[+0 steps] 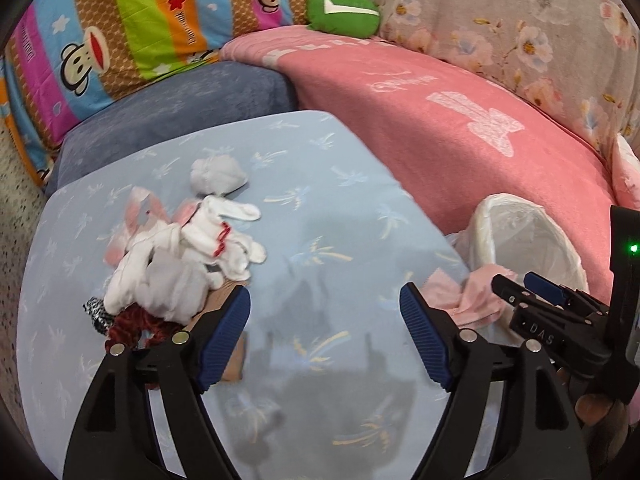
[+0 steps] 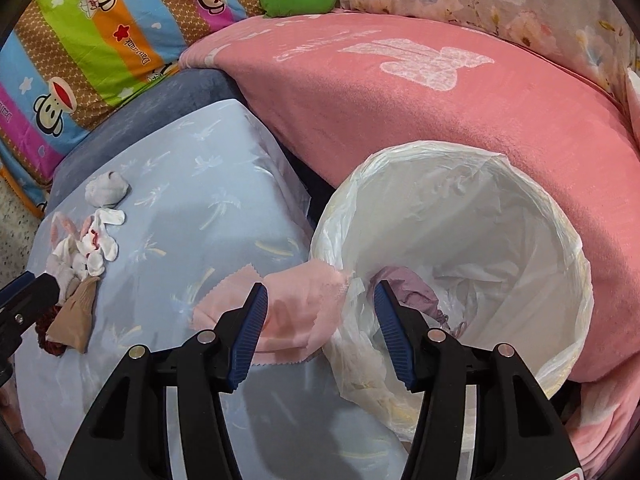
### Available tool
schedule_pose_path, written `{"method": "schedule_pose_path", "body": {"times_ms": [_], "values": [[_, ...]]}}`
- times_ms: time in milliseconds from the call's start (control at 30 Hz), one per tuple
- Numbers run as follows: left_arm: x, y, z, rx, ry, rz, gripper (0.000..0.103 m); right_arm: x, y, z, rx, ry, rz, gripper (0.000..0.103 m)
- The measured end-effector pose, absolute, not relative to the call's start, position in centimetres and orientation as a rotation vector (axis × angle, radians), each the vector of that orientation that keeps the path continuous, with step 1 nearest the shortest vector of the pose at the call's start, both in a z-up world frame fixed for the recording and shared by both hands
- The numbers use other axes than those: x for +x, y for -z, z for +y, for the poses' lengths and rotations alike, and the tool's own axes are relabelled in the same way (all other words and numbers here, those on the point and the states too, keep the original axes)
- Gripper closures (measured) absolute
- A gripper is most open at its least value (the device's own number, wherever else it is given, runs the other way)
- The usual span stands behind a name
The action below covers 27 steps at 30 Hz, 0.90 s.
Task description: Collect trash
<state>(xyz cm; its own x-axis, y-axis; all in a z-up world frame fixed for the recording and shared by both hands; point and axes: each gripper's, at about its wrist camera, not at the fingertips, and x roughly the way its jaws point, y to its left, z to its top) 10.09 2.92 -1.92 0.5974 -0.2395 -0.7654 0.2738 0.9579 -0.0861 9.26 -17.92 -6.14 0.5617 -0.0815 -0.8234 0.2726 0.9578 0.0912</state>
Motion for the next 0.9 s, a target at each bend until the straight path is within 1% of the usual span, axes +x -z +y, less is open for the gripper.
{"method": "schedule_pose_path", "body": {"times_ms": [33, 67, 100, 133, 167, 267, 333, 400, 467, 500, 633, 700, 767, 800, 867, 900], "values": [[10.2, 2.2, 3.5, 0.041, 0.284, 0.888, 0.028, 9.5, 6.6, -17.9, 0.221, 0.209, 0.966, 0.057], [10.3, 2.5, 3.9, 0.04, 0.274, 0.893, 0.027, 9.7, 6.8, -18.0, 0.222, 0.208, 0.973, 0.06], [10.4, 2.7, 4.3, 0.041, 0.262, 0.898, 0.026, 9.9, 7.2, -17.9, 0.222, 0.205, 0.984, 0.066], [10.5, 3.0, 5.0, 0.039, 0.246, 0.905, 0.025, 10.0, 7.4, -17.8, 0.221, 0.202, 0.992, 0.07], [10.6, 3.3, 5.3, 0.037, 0.236, 0.91, 0.023, 10.1, 7.7, -17.6, 0.22, 0.196, 1.001, 0.076], [10.8, 4.1, 6.8, 0.034, 0.205, 0.93, 0.022, 10.2, 7.9, -17.0, 0.181, 0.211, 1.002, 0.078], [10.9, 4.7, 8.0, 0.026, 0.186, 0.944, 0.022, 10.1, 7.7, -16.8, 0.161, 0.231, 0.995, 0.084], [10.9, 5.2, 8.7, 0.022, 0.175, 0.955, 0.022, 9.8, 7.4, -17.0, 0.189, 0.221, 0.985, 0.096], [10.9, 5.6, 9.3, 0.024, 0.165, 0.964, 0.023, 9.7, 6.9, -16.9, 0.204, 0.209, 0.977, 0.097], [10.9, 5.9, 9.7, 0.025, 0.16, 0.968, 0.023, 9.7, 6.5, -16.6, 0.201, 0.197, 0.969, 0.099], [11.0, 6.5, 10.1, 0.021, 0.155, 0.984, 0.024, 9.8, 4.7, -15.0, 0.202, 0.134, 0.935, 0.099], [11.1, 6.8, 10.1, 0.022, 0.165, 0.994, 0.033, 9.9, 3.9, -14.1, 0.192, 0.11, 0.918, 0.099], [11.2, 7.2, 10.1, 0.024, 0.171, 1.013, 0.037, 9.9, 3.1, -13.3, 0.188, 0.091, 0.903, 0.099], [11.3, 7.4, 10.0, 0.026, 0.173, 1.02, 0.044, 9.9, 2.7, -12.7, 0.186, 0.08, 0.895, 0.099], [11.3, 7.8, 9.9, 0.03, 0.179, 1.034, 0.051, 9.9, 2.2, -12.0, 0.183, 0.067, 0.888, 0.099], [11.3, 8.0, 9.8, 0.031, 0.182, 1.041, 0.056, 9.9, 2.0, -11.7, 0.181, 0.06, 0.884, 0.099]]}}
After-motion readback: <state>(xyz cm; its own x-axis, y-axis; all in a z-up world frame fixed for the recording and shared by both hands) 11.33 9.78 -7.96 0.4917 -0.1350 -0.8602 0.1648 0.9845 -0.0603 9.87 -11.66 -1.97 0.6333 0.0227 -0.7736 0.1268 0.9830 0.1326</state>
